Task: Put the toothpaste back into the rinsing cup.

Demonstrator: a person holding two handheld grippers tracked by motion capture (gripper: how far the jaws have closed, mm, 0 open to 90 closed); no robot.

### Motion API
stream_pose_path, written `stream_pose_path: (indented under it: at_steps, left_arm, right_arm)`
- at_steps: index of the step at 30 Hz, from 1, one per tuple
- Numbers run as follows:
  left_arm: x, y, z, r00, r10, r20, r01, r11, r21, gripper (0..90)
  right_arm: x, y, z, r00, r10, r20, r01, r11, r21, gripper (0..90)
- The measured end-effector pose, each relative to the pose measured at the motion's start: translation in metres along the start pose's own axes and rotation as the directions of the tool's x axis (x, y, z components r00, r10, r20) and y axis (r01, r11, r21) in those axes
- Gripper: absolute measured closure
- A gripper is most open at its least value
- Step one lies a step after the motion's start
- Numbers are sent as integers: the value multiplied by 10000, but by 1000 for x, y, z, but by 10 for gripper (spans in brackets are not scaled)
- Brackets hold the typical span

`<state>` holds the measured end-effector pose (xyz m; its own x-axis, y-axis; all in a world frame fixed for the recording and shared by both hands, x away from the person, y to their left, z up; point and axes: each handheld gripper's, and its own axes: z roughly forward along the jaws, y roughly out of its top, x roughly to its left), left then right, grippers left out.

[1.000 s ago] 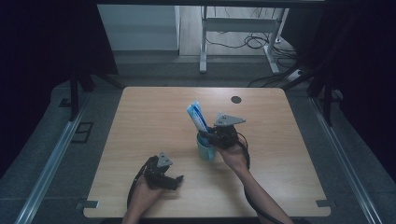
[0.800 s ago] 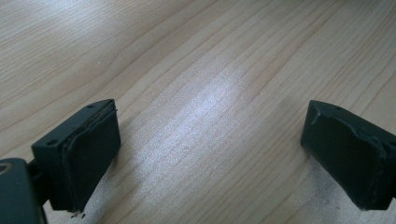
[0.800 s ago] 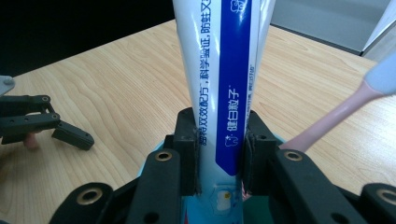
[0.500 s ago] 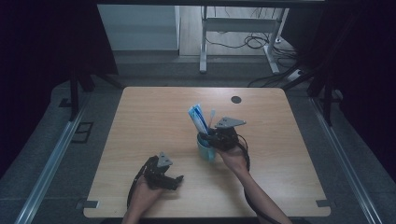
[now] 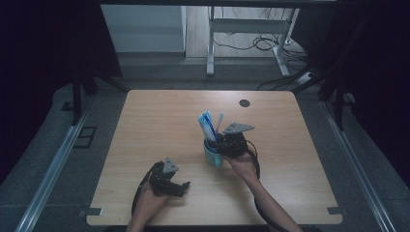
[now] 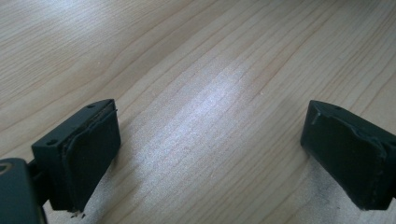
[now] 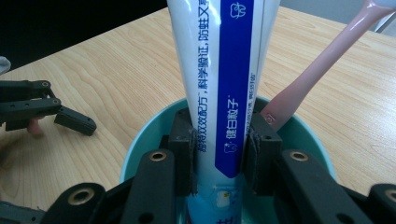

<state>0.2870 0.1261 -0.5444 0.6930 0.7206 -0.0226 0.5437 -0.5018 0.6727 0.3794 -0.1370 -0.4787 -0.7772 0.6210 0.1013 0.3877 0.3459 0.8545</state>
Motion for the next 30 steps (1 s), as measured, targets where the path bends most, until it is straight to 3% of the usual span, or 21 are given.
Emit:
stream_pose_path:
  at_steps: [13,30]
  left_arm:
    - [0,0,0,10000,13,-1,-13,10000,9,49]
    - [0,0,0,10000,14,1,-14,10000,25,49]
  right_arm:
    - [2,9,-6,10000,-49,-30,49,10000,73,560]
    - [6,23,-20,9991,-233,-367,262,9964,812,339]
